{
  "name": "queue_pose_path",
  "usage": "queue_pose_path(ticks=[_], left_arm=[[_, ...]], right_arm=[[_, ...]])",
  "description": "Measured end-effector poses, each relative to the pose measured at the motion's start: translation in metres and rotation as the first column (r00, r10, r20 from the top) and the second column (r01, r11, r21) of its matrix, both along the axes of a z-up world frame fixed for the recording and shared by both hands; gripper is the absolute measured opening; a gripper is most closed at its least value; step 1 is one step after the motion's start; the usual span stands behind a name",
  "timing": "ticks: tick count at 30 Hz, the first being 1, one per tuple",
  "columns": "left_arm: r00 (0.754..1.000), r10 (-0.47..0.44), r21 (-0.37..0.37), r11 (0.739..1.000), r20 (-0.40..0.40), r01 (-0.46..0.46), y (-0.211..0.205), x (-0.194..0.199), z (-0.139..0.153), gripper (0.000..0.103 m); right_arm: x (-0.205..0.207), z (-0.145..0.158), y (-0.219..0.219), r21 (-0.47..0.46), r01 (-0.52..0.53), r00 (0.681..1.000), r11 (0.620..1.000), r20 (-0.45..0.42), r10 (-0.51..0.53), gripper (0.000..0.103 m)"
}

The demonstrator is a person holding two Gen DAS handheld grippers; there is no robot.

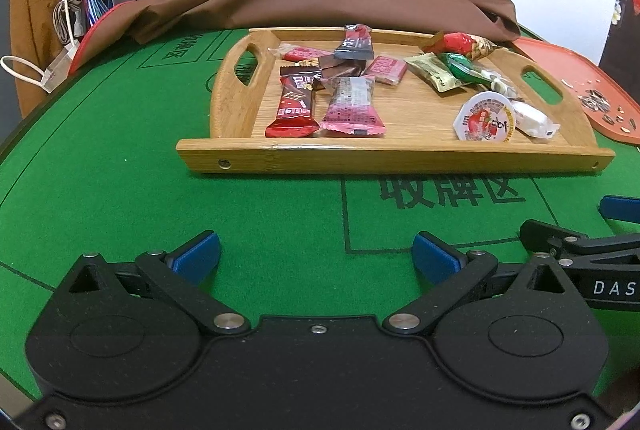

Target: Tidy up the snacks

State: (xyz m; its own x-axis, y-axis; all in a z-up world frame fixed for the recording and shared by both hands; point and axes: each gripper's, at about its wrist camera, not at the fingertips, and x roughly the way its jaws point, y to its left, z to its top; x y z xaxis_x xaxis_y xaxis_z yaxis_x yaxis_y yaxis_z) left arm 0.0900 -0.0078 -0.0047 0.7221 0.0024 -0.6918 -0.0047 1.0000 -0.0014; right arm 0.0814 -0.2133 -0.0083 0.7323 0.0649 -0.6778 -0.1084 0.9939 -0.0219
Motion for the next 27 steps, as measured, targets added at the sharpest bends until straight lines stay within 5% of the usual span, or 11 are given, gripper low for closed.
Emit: queue_pose_path(ticks=[27], left_arm=[[1.000,-0.013,0.001,1.000,-0.004,0.013,0.0006,0.0005,-0.0003,0.103]], right_arm=[[-0.0009,0.0003,-0.0003,0.000,0.000,1.000,1.000,0.001,0.000,0.103]])
